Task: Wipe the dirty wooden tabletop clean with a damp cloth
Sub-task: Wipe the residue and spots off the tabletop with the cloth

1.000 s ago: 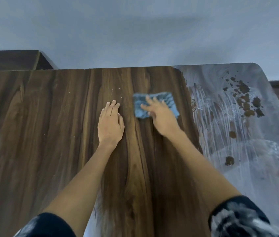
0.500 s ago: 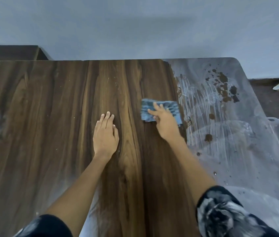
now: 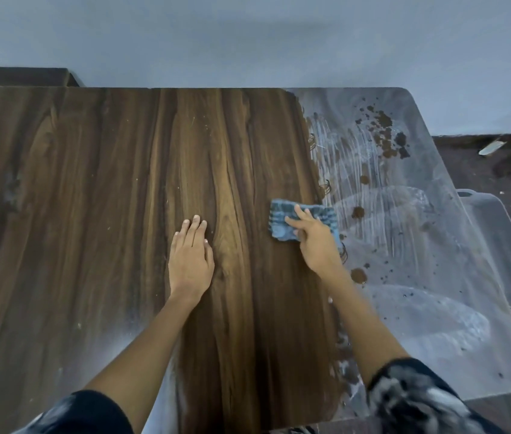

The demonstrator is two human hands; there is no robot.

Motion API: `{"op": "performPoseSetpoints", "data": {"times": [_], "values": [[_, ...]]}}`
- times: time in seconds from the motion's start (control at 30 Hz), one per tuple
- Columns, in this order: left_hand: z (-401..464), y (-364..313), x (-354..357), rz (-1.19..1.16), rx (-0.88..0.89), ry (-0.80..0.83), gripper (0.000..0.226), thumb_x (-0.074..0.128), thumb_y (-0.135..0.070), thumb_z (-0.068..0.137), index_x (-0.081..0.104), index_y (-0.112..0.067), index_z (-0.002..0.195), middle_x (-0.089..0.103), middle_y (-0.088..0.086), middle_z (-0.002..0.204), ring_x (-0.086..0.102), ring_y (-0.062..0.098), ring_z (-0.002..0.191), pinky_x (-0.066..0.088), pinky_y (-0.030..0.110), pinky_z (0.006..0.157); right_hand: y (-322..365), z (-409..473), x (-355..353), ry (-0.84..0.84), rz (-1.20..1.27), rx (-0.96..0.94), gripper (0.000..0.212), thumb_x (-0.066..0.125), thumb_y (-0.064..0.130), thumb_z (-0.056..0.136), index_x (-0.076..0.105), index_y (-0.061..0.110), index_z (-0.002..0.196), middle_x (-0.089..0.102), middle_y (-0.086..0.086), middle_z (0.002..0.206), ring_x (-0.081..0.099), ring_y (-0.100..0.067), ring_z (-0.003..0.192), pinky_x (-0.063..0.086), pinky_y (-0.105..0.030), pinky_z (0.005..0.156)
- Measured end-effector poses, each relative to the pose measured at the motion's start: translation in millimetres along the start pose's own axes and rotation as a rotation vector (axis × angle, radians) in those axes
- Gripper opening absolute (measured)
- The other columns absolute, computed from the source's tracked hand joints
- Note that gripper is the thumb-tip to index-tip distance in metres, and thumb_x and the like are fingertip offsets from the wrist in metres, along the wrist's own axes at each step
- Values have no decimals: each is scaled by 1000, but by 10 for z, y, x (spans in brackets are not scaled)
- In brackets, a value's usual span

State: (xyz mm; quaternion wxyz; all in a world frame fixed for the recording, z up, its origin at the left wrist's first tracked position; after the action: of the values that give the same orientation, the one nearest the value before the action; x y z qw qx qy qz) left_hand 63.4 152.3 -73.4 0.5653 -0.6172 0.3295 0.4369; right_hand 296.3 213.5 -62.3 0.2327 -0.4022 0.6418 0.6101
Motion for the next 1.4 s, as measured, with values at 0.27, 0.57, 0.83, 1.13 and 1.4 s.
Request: {"op": "performPoseSetpoints", "data": {"times": [0.27,0.57,0.83,1.13,1.4], "values": [[-499,-41,37,5,32,25,41,40,-11,95,43,-6,136,38,8,146,28,23,139,21,40,114,483,-1207,728,194,-25,-309,49,44,-7,88,50,21,129,29,7,146,17,-12,138,13,-36,117],[-685,-72,57,51,48,71,43,32,-12,98,34,-9,141,27,5,152,17,20,143,11,37,117,23,-890,103,8,19,3,39,45,-7,89,55,9,123,34,-1,144,23,-16,137,14,-27,115],[-810,-68,69,26,94,68,43,35,-15,98,36,-7,140,30,8,150,19,23,142,14,39,115,551,-1620,728,143,-18,-261,49,41,-10,86,54,15,126,32,2,145,18,-15,137,7,-32,115],[-874,-107,60,26,110,81,42,34,-13,99,36,-6,140,29,10,150,18,25,142,13,42,116,-196,-1830,42,69,-2,-121,34,46,-4,88,62,9,116,40,2,138,33,-18,131,28,-38,112],[-1008,-366,85,62,70,104,54,37,1,92,31,-14,143,26,1,153,14,22,143,11,43,117,246,-1940,532,134,-1,-268,44,43,-6,88,56,16,124,36,2,145,24,-12,136,10,-26,114]]}}
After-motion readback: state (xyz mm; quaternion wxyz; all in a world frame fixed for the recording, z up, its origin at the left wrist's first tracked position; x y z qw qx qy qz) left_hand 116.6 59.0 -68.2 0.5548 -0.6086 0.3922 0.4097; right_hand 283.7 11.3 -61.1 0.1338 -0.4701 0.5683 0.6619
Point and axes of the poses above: each hand's wrist, its own z-axis towards the middle knuckle, its own x-axis out of the palm, y = z × x, the point moved 9 cm from there along z, towards the middle knuckle
